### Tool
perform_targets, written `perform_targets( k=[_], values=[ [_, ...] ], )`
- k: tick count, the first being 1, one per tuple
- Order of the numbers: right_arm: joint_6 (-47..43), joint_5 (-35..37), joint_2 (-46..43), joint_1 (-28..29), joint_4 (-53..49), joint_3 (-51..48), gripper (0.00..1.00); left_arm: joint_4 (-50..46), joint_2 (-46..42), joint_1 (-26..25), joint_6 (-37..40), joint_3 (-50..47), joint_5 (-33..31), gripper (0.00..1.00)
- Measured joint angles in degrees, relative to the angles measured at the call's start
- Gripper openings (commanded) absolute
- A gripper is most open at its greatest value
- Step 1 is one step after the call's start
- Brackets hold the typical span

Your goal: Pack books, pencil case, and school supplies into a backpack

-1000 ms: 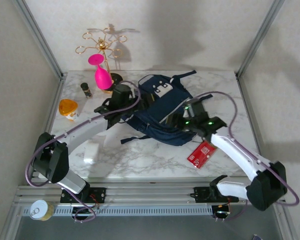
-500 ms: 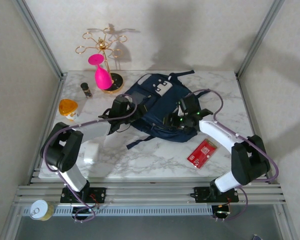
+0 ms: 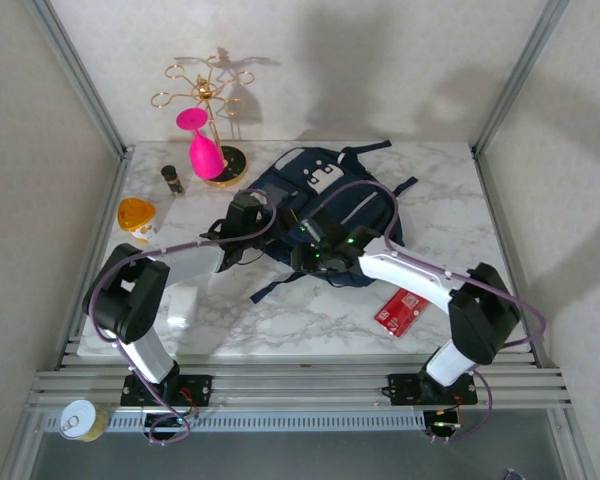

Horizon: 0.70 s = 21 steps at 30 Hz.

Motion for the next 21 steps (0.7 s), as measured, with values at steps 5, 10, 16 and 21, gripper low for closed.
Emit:
perform_targets(
  k=[5,10,16,21],
  values=[
    [3.6,2.1,0.5,1.5,1.0,0.5,0.46,0.8,0.0,0.0,0.0,-0.6,0.0,0.58],
    [6.9,2.5,3.4,2.4,6.5,0.1,0.39,2.7,-0.1,0.1,-0.7,-2.1,-0.2,0.59],
    [9.5,6.3,11.0,2.6,10.9,1.7,0.31,3.4,-0.4,0.5,-1.1,-2.7,-0.2,0.59],
    [9.2,9.7,13.5,2.1,11.7,2.1,0.32,3.3,-0.4,0.5,-1.1,-2.7,-0.2,0.58]
  ],
)
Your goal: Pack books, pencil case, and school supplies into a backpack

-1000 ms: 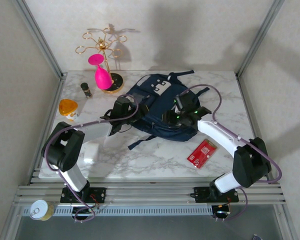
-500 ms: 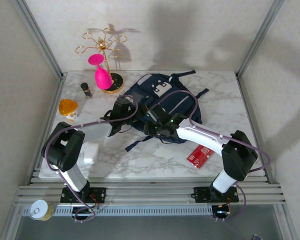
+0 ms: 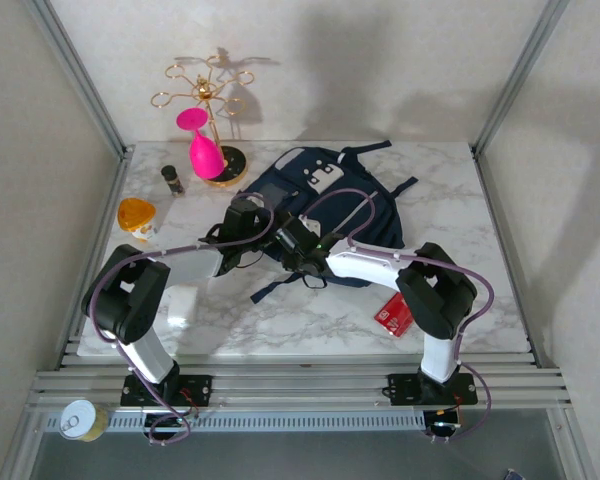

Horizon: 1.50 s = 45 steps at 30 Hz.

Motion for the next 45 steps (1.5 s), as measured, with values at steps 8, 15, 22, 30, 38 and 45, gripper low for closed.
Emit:
perform_targets(
  k=[8,15,22,30,38,45],
  values=[
    [-4.3,1.5,-1.3,-6.5,-0.7,0.1,0.40,0.6,0.5,-2.3,-1.7,-0.4,0.8,0.58],
    [-6.0,4.4,-1.2,-7.7,-1.6,0.4,0.37,1.4,2.7,-1.7,-3.2,-0.8,0.9,0.57],
    [-7.1,7.2,0.1,-7.6,-2.1,0.5,0.33,1.4,2.7,-1.7,-3.2,-0.8,0.7,0.57],
    [-8.6,6.9,-0.5,-8.0,-2.3,-0.8,0.25,1.3,3.1,-1.7,-3.2,-0.8,-0.9,0.57],
    [-8.7,3.7,-10.5,-11.0,-2.1,-7.6,0.29,1.4,4.7,-1.6,-3.2,-0.8,-1.5,0.57],
    [-13.1,-1.9,-9.7,-10.2,1.4,-7.6,0.39,1.4,4.7,-1.6,-3.2,-0.8,-1.5,0.57]
  ],
)
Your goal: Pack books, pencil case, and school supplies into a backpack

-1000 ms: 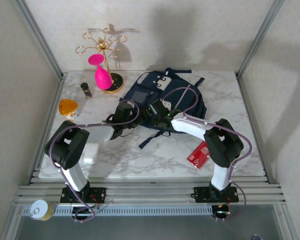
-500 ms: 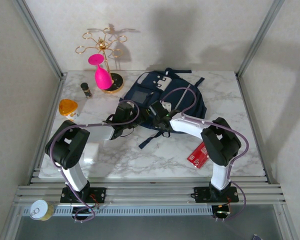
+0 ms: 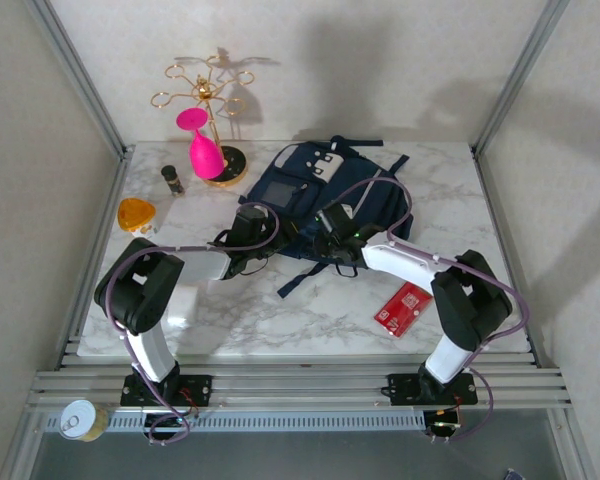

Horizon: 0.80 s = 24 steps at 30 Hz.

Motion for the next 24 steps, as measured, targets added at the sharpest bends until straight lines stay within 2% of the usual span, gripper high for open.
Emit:
perform_targets(
  k=[10,17,24],
  values=[
    [-6.3,-0.2,2.3,-0.4,0.0,0.1,0.45,0.0,1.0,0.0,0.0,0.3,0.0,0.57],
    [-12.0,-0.2,6.1,-0.5,1.3,0.4,0.42,-0.1,2.4,0.0,0.0,1.4,0.0,0.57],
    [-15.5,-1.1,7.4,-0.9,3.2,0.6,0.32,-0.2,2.5,0.1,0.0,1.6,0.0,0.57]
  ],
)
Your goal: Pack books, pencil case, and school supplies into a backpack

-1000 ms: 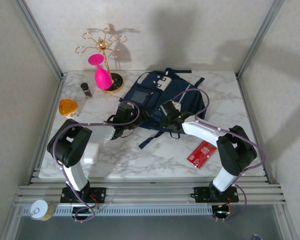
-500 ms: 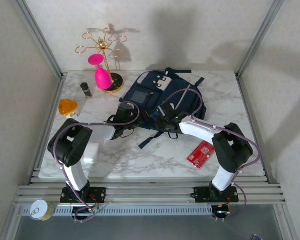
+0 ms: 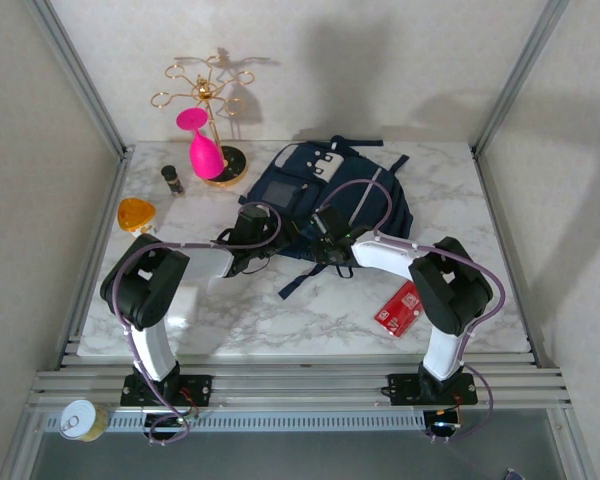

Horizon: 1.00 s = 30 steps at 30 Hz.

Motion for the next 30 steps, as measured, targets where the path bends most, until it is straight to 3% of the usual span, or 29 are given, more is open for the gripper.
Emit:
perform_targets(
  k=[8,13,23,30],
  values=[
    [-2.2,-0.6,-1.1,-1.0,6.9,-4.3,0.23,0.0,0.0,0.0,0.0,0.1,0.0,0.57],
    [-2.7,-0.4,-1.2,-1.2,9.5,-5.3,0.22,0.2,0.5,0.0,0.0,0.4,0.0,0.56],
    [-5.0,-0.7,-2.8,-1.3,10.3,-5.6,0.00,-0.3,1.0,0.1,0.0,1.4,-0.3,0.56],
    [-4.3,-3.7,-9.9,-1.4,7.8,-7.2,0.00,-2.5,1.8,0.8,1.0,4.7,0.3,0.56]
  ],
)
